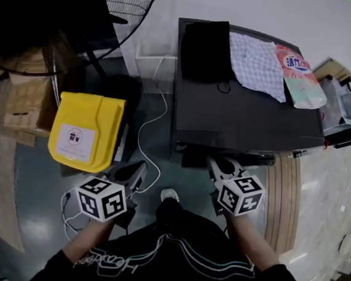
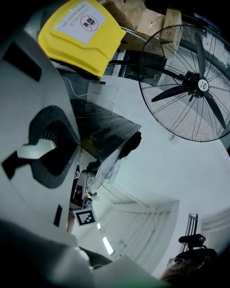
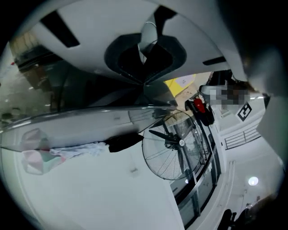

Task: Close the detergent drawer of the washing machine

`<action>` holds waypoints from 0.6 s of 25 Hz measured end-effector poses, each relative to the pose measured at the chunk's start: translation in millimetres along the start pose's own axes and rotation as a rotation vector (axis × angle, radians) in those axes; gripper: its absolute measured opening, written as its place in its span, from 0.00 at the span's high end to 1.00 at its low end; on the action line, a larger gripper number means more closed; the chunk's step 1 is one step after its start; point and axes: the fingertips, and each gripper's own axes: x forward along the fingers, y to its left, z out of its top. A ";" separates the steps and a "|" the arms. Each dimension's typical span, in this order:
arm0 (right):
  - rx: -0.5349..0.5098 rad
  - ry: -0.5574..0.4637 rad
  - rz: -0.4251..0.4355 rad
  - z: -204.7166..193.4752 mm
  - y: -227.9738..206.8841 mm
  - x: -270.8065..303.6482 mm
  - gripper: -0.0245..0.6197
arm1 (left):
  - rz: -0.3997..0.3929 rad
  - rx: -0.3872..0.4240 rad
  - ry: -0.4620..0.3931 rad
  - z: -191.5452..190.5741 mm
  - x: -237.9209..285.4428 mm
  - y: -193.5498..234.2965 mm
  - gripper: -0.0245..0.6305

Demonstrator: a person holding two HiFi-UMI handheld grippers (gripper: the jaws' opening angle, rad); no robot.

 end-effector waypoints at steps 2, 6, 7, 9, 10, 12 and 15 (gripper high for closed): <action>-0.052 -0.008 0.057 7.0 19.3 8.1 0.92 | -0.003 0.004 -0.002 0.2 -3.6 -3.9 0.93; -0.091 -0.025 0.107 19.7 38.0 11.9 0.92 | 0.006 0.004 -0.015 -3.0 -17.0 -7.6 0.93; -0.084 -0.033 0.113 22.3 40.3 9.2 0.92 | 0.009 0.001 -0.021 -4.9 -21.6 -8.5 0.93; -0.085 -0.045 0.124 25.6 47.4 1.3 0.92 | 0.013 -0.001 -0.033 -8.8 -32.6 -11.2 0.93; -0.090 -0.050 0.129 26.4 52.5 -3.3 0.92 | 0.014 -0.001 -0.040 -10.3 -38.8 -13.2 0.93; -0.097 -0.065 0.141 28.7 64.1 -14.0 0.92 | 0.012 0.002 -0.054 -12.2 -51.8 -18.8 0.93; -0.098 -0.097 0.167 32.6 83.3 -34.0 0.92 | 0.005 0.014 -0.079 -14.1 -71.5 -31.1 0.93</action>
